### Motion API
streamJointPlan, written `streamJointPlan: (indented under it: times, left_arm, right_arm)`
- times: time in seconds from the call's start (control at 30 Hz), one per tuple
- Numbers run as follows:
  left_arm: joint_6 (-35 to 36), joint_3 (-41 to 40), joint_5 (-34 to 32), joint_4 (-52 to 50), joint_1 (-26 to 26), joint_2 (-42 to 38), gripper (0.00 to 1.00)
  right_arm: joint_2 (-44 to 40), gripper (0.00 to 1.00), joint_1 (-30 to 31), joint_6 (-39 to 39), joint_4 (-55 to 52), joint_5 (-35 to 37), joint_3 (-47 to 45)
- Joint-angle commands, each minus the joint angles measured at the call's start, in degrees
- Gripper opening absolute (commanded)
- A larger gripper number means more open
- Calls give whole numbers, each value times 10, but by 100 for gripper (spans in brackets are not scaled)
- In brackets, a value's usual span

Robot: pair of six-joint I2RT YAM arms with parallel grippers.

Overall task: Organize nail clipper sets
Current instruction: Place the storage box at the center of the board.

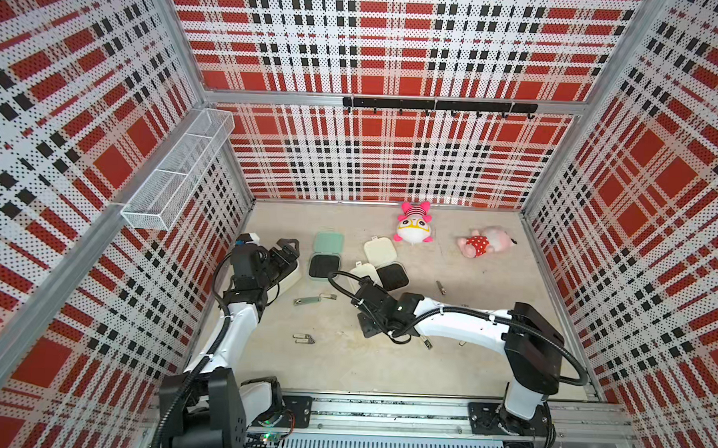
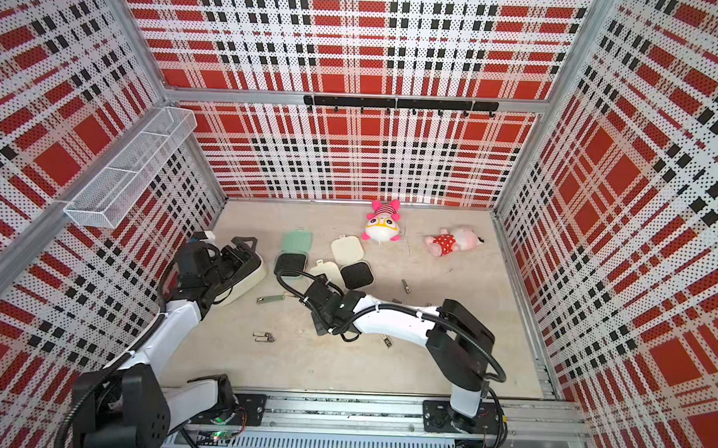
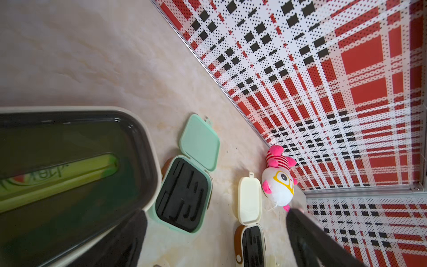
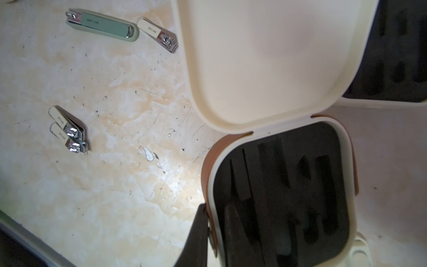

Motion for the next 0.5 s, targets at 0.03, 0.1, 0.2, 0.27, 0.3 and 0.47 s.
streamJointPlan:
  times: [0.03, 0.1, 0.2, 0.27, 0.3, 0.47]
  left_arm:
    - [18, -15, 26, -24, 8, -16, 98]
    - [19, -17, 28, -24, 9, -16, 98]
    - [18, -23, 31, -19, 9, -15, 98]
    - [18, -26, 32, -16, 8, -15, 98]
    - [18, -26, 32, -15, 8, -15, 98]
    - [22, -29, 33, -12, 9, -11, 98]
  right_arm:
    - [40, 0, 17, 48, -6, 3, 27]
    - [51, 0, 21, 65, -4, -19, 28]
    - [69, 0, 31, 80, -13, -20, 43]
    - [85, 0, 37, 93, -36, -14, 61]
    - [90, 0, 39, 97, -42, -14, 67]
    - [112, 8, 44, 111, -44, -28, 91]
